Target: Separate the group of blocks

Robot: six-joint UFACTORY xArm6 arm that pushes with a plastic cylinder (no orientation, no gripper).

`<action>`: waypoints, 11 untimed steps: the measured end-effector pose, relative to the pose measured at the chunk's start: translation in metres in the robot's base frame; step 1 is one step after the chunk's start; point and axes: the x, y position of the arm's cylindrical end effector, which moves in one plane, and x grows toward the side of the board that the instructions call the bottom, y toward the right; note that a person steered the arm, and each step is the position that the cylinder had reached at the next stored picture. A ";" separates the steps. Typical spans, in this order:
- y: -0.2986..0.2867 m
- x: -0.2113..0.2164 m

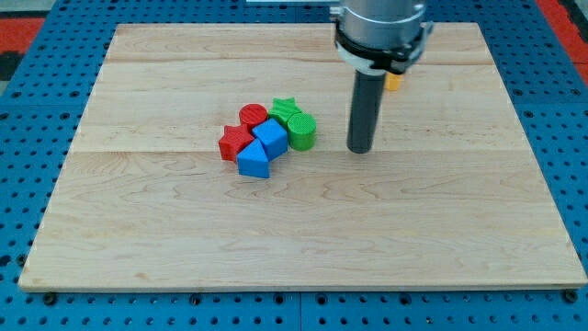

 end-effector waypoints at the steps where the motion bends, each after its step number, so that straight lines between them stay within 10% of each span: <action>1: -0.031 0.019; 6: -0.093 -0.041; 11: -0.289 -0.013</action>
